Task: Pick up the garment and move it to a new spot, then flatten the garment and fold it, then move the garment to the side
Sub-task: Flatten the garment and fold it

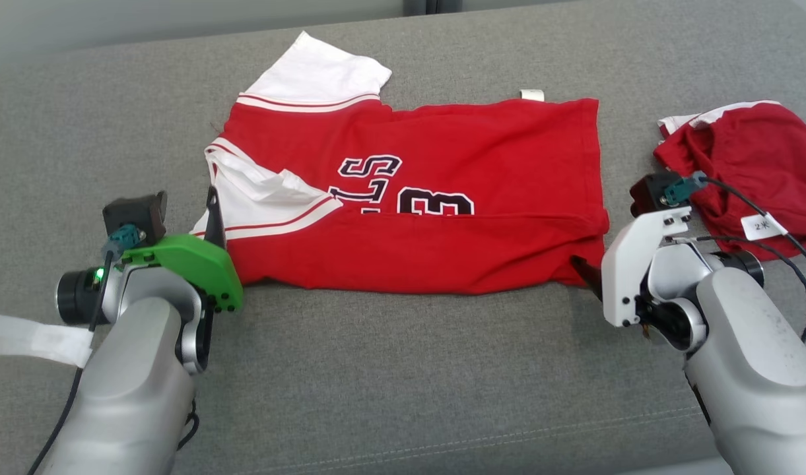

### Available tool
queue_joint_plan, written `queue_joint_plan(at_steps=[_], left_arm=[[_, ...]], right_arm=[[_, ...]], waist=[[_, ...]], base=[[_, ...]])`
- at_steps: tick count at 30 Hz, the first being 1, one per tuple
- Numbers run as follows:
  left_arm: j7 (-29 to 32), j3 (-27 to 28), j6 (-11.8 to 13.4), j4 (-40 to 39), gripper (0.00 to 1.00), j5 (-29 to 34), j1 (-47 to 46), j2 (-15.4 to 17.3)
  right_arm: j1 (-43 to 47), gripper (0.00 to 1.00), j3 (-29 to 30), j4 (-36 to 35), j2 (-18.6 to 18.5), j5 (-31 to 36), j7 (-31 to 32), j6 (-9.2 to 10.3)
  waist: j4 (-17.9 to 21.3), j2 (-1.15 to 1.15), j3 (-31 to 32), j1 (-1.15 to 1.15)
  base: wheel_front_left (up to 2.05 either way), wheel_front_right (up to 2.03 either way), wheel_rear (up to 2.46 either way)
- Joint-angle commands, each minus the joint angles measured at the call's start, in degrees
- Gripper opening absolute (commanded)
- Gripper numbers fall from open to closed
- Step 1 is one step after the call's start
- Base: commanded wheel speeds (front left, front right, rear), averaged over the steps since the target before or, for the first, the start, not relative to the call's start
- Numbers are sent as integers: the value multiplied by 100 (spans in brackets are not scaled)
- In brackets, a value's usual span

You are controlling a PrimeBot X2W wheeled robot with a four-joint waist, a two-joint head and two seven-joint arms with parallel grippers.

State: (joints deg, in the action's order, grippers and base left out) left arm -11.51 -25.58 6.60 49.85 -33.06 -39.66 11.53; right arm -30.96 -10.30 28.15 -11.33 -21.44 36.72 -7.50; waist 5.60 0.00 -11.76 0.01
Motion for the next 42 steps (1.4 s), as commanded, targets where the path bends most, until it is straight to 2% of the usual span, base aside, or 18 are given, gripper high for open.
queue_joint_plan(at_steps=[1, 6, 16, 25, 32, 38, 39, 40, 42], left_arm=[[32, -30, 43, 12, 100, 55, 130, 91], [144, -131, 153, 25, 100, 109, 548, 293], [698, -408, 206, 35, 100, 210, 880, 411], [867, -477, 267, 49, 100, 208, 715, 430], [979, -508, 307, 95, 100, 182, 579, 425], [1257, -579, 199, 172, 100, 122, 510, 371], [1319, -588, 180, 186, 80, 93, 506, 358], [1345, -596, 154, 184, 53, 86, 514, 343], [1398, -632, 154, 180, 27, 83, 546, 318]], right_arm=[[162, 100, 36, -122, -78, 8, 19, 3], [684, 100, 419, -637, -138, 349, -8, 3], [1381, 100, 1100, -1164, 455, 964, -145, 3], [1191, 100, 1091, -993, 741, 1188, -478, 2], [859, 100, 1032, -622, 816, 1368, -767, 2], [659, 100, 990, -353, 831, 1398, -863, 3], [636, 100, 975, -328, 834, 1415, -872, 3], [611, 100, 978, -307, 833, 1416, -886, 2], [579, 100, 961, -270, 837, 1445, -931, 3]], waist=[[-29, 0, 153, -1], [2, 0, 335, -1], [68, 0, 275, -1], [111, 0, 68, -1], [78, 0, -49, -1], [50, 0, -97, -1], [44, 0, -101, -1], [39, 0, -104, -1], [33, 0, -111, -1]], base=[[0, 0, 0], [0, 0, 0], [0, 0, 0], [0, 0, 0], [0, 0, 0], [0, 0, 0], [0, 0, 0], [0, 0, 0], [0, 0, 0]])
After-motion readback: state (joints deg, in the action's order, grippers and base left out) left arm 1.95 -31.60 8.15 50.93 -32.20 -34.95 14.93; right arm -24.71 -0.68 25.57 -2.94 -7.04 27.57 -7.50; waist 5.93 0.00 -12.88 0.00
